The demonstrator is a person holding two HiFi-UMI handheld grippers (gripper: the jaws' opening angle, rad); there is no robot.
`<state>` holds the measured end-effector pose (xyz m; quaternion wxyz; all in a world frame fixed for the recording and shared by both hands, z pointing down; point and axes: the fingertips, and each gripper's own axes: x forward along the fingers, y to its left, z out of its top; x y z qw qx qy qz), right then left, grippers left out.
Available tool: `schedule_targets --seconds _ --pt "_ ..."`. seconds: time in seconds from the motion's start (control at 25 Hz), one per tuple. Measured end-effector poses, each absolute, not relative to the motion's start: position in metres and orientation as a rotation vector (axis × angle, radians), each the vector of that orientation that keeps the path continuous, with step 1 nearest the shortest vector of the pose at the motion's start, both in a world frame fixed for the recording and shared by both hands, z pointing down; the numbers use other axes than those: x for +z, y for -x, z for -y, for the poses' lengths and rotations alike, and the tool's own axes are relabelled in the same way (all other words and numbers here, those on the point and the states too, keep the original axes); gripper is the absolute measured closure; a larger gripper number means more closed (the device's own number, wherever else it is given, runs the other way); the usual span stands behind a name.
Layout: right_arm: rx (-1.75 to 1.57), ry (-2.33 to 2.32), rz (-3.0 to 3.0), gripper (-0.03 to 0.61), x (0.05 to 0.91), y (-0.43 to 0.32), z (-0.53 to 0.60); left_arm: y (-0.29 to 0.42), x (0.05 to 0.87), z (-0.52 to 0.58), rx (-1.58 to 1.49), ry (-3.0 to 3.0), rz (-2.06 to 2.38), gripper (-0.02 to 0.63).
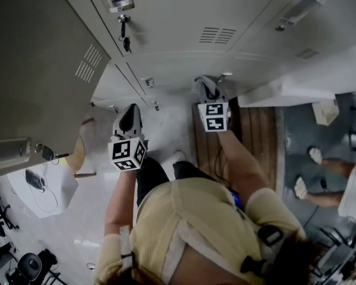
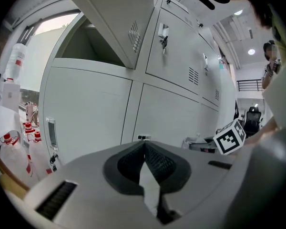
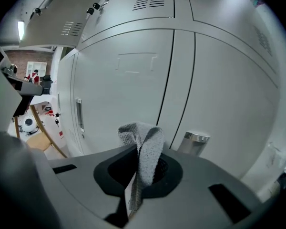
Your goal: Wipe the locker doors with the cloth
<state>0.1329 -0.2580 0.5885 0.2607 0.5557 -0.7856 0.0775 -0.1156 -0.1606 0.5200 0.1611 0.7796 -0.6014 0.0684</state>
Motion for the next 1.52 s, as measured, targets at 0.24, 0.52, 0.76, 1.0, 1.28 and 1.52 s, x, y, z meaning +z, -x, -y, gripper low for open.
schedule_targets --seconds 0.24,0.52,0.76,1.0,1.28,1.52 --pt "0.207 -1.537 2.096 0.569 0.588 -0.150 0.258 0.111 0.520 0.162 0.198 -2.234 1.710 0.612" --pt "0.235 -1.458 2.202 0.569 0.575 -0.131 0.232 0.117 0.520 0.158 0.196 -2.220 1.733 0.612" --pt "0.243 -1.330 2.303 0.569 0.573 -0.088 0.211 0.131 0.525 0.148 0.203 -2.183 1.762 0.612" --pt "0.256 -1.216 2.361 0.569 0.583 -0.040 0.206 0.149 0.528 0.137 0.207 -2.139 1.802 0.612" --pt "0.255 -1.103 2.396 0.568 0.605 0.015 0.205 0.179 0.530 0.128 0.219 -2.086 1.861 0.612" --pt "0.232 -1.029 2.400 0.569 0.625 0.052 0.212 0.195 0.538 0.123 0.229 -2.047 1.883 0.612"
